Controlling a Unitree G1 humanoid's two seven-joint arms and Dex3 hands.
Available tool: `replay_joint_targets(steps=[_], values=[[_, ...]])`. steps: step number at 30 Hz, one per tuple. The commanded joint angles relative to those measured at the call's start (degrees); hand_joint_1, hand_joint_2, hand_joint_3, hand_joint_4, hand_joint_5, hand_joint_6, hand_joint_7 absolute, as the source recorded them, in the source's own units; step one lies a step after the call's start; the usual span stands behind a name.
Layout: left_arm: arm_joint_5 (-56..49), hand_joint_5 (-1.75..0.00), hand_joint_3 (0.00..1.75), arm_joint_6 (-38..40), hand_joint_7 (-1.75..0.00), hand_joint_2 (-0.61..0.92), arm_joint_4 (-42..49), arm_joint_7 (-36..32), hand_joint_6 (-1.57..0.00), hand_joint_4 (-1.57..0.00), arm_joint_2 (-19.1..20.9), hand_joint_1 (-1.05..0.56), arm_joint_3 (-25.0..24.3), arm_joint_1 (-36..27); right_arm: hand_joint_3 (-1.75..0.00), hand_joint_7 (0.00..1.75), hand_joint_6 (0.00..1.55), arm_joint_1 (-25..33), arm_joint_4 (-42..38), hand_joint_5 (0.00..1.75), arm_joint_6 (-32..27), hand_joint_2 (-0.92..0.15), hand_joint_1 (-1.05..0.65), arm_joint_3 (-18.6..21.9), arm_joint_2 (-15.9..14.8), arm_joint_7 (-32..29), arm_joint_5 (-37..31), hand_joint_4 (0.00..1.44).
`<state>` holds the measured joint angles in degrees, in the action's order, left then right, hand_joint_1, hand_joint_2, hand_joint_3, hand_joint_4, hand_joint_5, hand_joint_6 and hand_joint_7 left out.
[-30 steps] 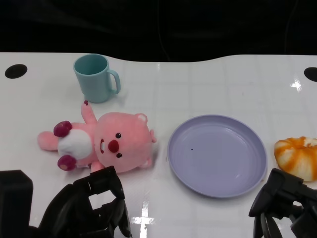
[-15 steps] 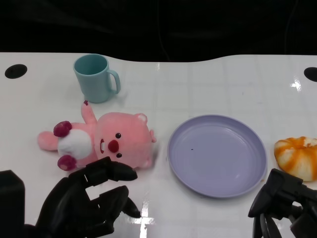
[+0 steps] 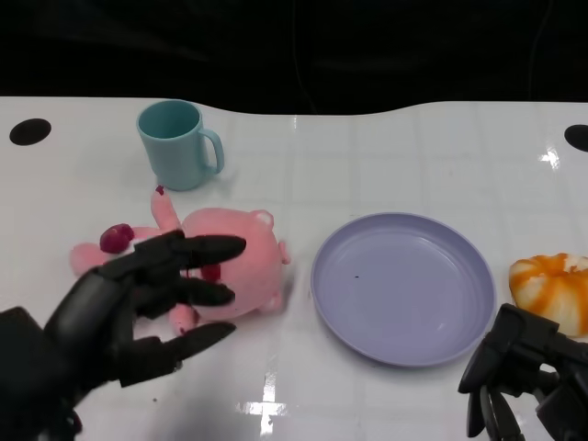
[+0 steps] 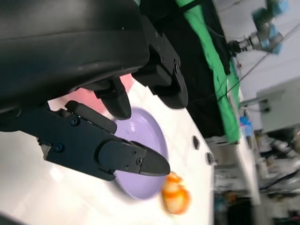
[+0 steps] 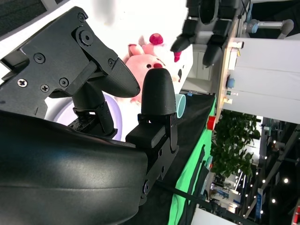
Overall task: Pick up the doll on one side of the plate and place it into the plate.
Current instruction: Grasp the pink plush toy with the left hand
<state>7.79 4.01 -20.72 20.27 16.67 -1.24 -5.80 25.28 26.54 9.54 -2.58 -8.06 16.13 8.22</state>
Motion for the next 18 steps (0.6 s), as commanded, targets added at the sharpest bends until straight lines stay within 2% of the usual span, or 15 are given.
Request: replay_joint_targets(steps=[1, 9, 14, 18], values=[[-3.1, -0.73, 0.09, -0.5, -0.14, 0.92, -0.3, 0.8, -0.37, -0.15, 3.6, -0.61, -0.7, 2.9, -1.53, 1.6, 0.59, -0.3, -1.2, 1.75, 1.7, -0.4, -0.1, 0.5, -0.4, 0.0, -0.3, 0.73], [-14.7, -0.66, 0.02, -2.1, -0.06, 0.91, 0.1, 0.6, -0.33, -0.07, 10.1, -0.62, 0.6, 7.5, -1.54, 1.59, 0.59, -0.1, -0.7, 1.75, 1.1, -0.39, -0.09, 0.7, -0.5, -0.2, 0.1, 0.74], [-24.3, -0.62, 0.02, -2.4, -0.03, 0.92, 0.0, 0.9, -0.3, -0.03, 14.9, -0.68, 2.4, 9.8, -1.54, 1.59, 0.58, 0.3, -0.1, 1.75, 1.2, -0.39, -0.11, 0.6, -0.5, -0.4, -0.3, 0.74], [-30.5, -0.55, 0.01, -1.3, -0.01, 0.92, 0.1, 1.3, -0.29, -0.03, 16.9, -0.7, 4.2, 11.8, -1.54, 1.59, 0.58, 0.7, 0.5, 1.75, 0.8, -0.39, -0.12, 0.4, -0.5, -0.5, -0.2, 0.74]])
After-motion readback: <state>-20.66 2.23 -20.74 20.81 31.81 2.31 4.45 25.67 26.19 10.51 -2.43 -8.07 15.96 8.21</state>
